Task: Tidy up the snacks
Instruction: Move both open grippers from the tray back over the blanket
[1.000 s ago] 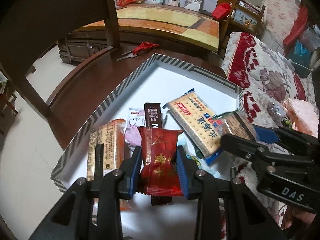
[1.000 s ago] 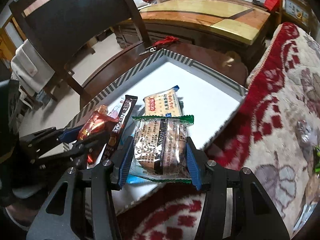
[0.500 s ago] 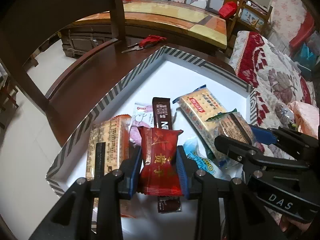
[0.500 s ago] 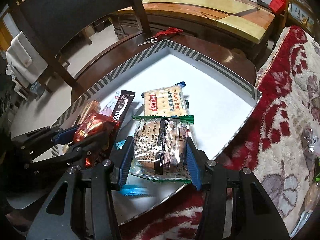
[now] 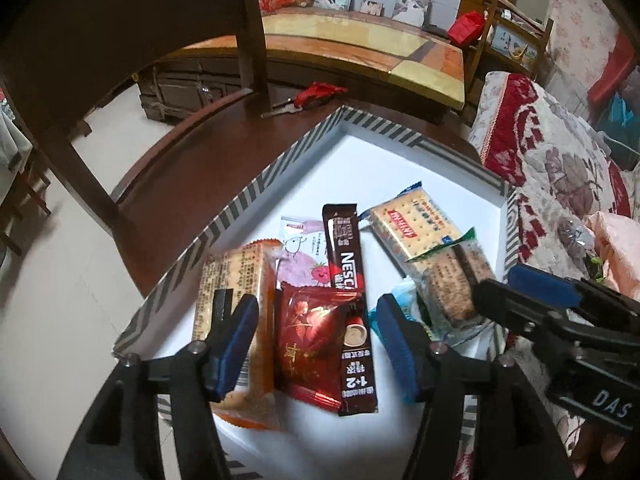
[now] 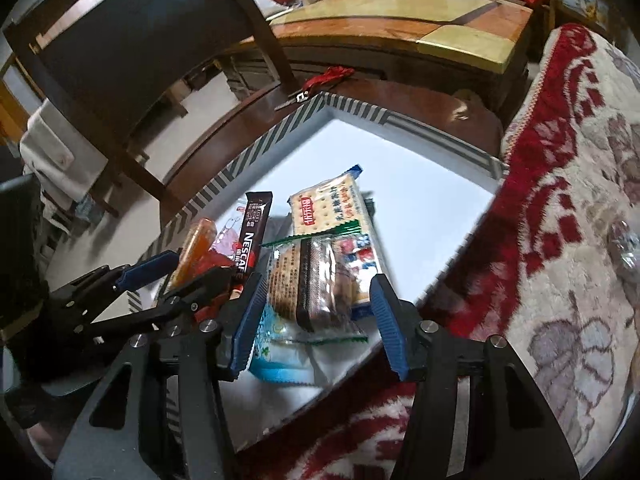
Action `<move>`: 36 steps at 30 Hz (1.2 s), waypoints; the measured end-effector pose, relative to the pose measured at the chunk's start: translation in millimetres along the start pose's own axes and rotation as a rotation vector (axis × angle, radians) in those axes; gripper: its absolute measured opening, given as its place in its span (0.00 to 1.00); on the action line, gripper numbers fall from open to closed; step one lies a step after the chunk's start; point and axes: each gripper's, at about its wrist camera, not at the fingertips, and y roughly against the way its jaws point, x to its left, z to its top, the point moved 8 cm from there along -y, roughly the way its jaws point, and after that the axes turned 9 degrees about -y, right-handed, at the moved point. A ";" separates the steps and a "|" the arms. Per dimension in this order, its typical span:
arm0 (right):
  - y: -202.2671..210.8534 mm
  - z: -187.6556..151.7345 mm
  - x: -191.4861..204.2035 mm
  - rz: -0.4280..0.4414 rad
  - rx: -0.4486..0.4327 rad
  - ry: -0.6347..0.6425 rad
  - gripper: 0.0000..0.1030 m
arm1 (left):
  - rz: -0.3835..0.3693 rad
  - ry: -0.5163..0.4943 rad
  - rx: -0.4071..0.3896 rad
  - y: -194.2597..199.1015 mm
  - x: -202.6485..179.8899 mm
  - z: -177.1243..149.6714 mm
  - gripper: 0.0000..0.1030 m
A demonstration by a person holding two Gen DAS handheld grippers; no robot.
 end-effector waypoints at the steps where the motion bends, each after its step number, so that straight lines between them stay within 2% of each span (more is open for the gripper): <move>1: 5.5 -1.2 -2.0 0.003 -0.012 -0.004 0.52 | -0.003 0.000 -0.006 2.9 -1.2 1.0 0.63; 7: 35.5 -11.6 -28.3 -0.001 -0.048 -0.059 0.52 | -0.013 -0.038 -0.042 19.3 -22.2 7.9 0.68; 15: 69.9 -33.6 -78.7 -0.065 -0.097 -0.131 0.52 | -0.068 -0.112 -0.061 30.7 -72.9 10.1 0.73; 28: 115.6 -82.5 -173.5 -0.180 -0.129 -0.275 0.52 | -0.188 -0.251 -0.019 26.3 -170.0 1.5 0.74; 31: 125.6 -92.0 -198.9 -0.198 -0.143 -0.330 0.60 | -0.234 -0.279 0.005 21.8 -195.0 1.6 0.74; 36: 137.1 -100.5 -230.6 -0.209 -0.160 -0.396 0.60 | -0.280 -0.323 0.019 15.5 -230.7 10.4 0.74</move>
